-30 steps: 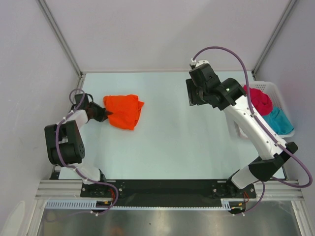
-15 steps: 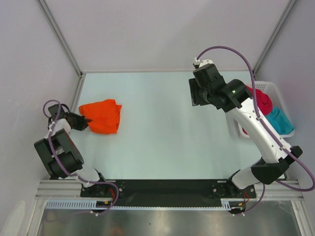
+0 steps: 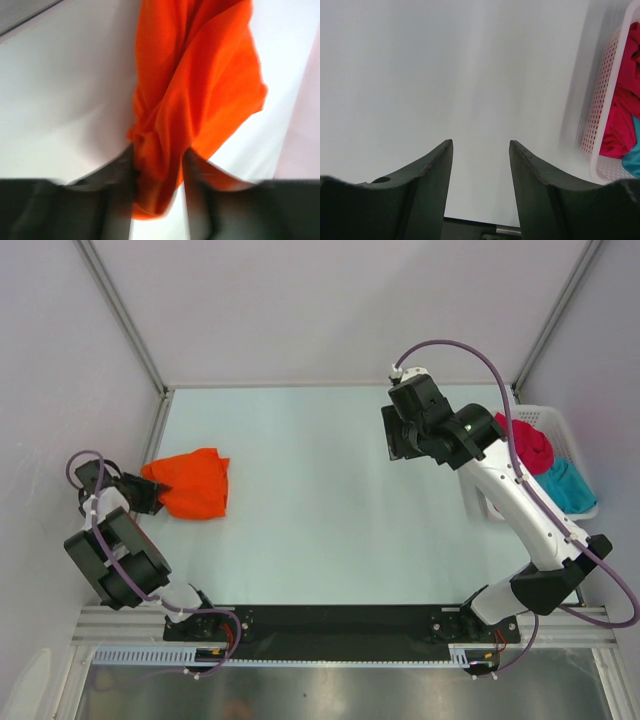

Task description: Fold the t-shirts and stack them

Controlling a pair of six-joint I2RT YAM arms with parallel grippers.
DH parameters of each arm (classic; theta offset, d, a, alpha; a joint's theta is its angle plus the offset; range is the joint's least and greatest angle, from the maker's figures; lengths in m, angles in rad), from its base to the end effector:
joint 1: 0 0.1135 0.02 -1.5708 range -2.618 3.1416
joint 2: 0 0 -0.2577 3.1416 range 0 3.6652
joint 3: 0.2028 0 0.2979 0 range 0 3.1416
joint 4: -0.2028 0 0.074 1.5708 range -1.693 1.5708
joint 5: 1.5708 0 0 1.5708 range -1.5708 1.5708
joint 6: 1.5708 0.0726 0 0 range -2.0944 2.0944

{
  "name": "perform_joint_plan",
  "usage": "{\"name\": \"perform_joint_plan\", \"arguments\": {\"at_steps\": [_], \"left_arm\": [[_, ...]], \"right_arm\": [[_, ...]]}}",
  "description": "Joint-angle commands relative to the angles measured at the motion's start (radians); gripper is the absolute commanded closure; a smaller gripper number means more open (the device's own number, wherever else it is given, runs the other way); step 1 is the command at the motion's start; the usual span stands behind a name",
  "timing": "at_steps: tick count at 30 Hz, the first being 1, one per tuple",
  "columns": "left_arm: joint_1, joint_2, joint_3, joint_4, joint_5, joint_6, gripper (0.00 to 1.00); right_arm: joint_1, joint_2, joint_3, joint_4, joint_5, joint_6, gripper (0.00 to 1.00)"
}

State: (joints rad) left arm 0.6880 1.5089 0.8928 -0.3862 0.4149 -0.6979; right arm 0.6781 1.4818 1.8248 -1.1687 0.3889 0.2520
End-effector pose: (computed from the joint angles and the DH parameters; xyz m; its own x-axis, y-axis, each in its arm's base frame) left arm 0.2909 0.2012 0.1327 -0.2331 -0.9529 -0.1942 -0.7351 0.3034 -0.6062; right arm 0.2878 0.1965 0.4211 -0.6491 -0.2266 -0.7261 -0.2255 0.9690 -0.1008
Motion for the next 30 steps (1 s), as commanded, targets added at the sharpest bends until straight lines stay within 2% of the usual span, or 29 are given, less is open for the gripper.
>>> {"name": "perform_joint_plan", "arguments": {"at_steps": [1, 3, 7, 12, 17, 23, 28, 30], "left_arm": [[0.016, -0.038, 0.061, -0.013, 0.010, 0.031, 0.44], [0.016, -0.050, 0.070, -0.037, -0.007, 0.037, 0.24], [0.016, -0.128, 0.112, -0.095, -0.044, 0.061, 0.12], [0.016, -0.228, 0.216, -0.164, -0.073, 0.058, 0.11], [-0.022, -0.279, 0.233, -0.132, 0.022, 0.006, 0.11], [-0.287, -0.152, 0.135, 0.016, 0.056, -0.025, 0.11], [-0.520, 0.089, 0.098, 0.161, 0.099, -0.074, 0.10], [-0.567, 0.143, 0.113, 0.200, 0.088, -0.084, 0.10]], "right_arm": [[-0.014, -0.034, -0.016, 0.029, -0.004, -0.014, 0.46], [-0.018, -0.035, -0.027, 0.032, -0.010, -0.016, 0.46], [-0.031, -0.038, -0.041, 0.035, -0.015, -0.016, 0.46], [-0.034, -0.043, -0.050, 0.038, -0.016, -0.014, 0.46], [-0.040, -0.043, -0.050, 0.044, -0.018, -0.014, 0.46], [-0.035, -0.018, -0.042, 0.053, -0.042, -0.005, 0.47], [-0.035, -0.011, -0.044, 0.049, -0.030, -0.007, 0.47], [-0.038, -0.012, -0.047, 0.046, -0.021, -0.008, 0.47]]}}
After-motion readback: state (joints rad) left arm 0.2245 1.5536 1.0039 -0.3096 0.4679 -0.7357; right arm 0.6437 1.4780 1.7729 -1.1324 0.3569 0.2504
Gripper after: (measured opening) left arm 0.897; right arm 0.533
